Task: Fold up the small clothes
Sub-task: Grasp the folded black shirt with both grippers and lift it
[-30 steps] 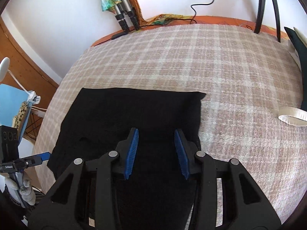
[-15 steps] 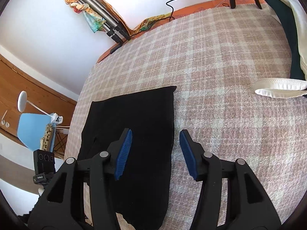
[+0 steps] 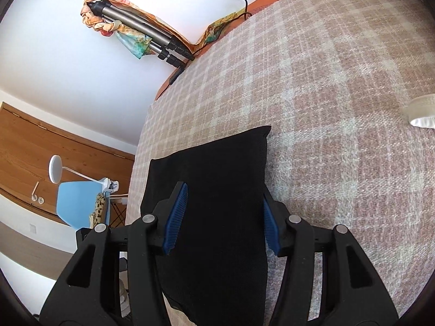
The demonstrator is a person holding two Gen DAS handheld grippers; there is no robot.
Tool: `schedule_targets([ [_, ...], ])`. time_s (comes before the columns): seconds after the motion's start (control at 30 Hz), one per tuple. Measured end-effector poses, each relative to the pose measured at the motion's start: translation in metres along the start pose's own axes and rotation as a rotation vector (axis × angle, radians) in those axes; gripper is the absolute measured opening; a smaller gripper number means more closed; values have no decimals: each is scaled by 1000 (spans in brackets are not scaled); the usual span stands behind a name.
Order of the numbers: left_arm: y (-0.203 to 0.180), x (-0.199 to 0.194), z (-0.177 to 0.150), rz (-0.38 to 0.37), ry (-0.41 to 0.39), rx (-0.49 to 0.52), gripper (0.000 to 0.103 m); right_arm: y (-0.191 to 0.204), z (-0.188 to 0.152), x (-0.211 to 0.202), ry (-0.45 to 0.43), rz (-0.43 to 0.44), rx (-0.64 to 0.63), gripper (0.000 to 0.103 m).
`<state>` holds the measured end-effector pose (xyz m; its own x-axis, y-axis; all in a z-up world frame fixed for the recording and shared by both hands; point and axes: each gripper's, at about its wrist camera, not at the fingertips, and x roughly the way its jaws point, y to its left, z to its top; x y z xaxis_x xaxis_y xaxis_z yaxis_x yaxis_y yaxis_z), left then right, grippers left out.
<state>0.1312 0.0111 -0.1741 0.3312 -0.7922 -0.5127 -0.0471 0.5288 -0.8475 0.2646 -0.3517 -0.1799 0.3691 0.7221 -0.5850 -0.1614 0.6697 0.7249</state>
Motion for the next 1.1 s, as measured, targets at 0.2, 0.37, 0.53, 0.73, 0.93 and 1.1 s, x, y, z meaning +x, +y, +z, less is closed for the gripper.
schedule_targets([
  [0.2, -7, 13, 6, 13, -4, 24, 52, 6, 8, 13, 3, 14, -3, 54],
  [0.37, -11, 23, 10, 53, -1, 60, 30, 12, 13, 21, 2, 1, -20, 52],
  [0.53, -7, 26, 12, 99, -6, 65, 11, 16, 13, 29, 20, -53, -44, 15],
  [0.73, -32, 20, 7, 143, -44, 203, 6, 48, 10, 21, -20, -136, -157, 10],
  [0.93, -58, 14, 6, 130, -76, 281, 5, 83, 7, 8, -52, -175, -236, 9],
  [1.1, -76, 18, 4, 112, -66, 325, 5, 100, 8, -4, -70, -185, -279, 9],
])
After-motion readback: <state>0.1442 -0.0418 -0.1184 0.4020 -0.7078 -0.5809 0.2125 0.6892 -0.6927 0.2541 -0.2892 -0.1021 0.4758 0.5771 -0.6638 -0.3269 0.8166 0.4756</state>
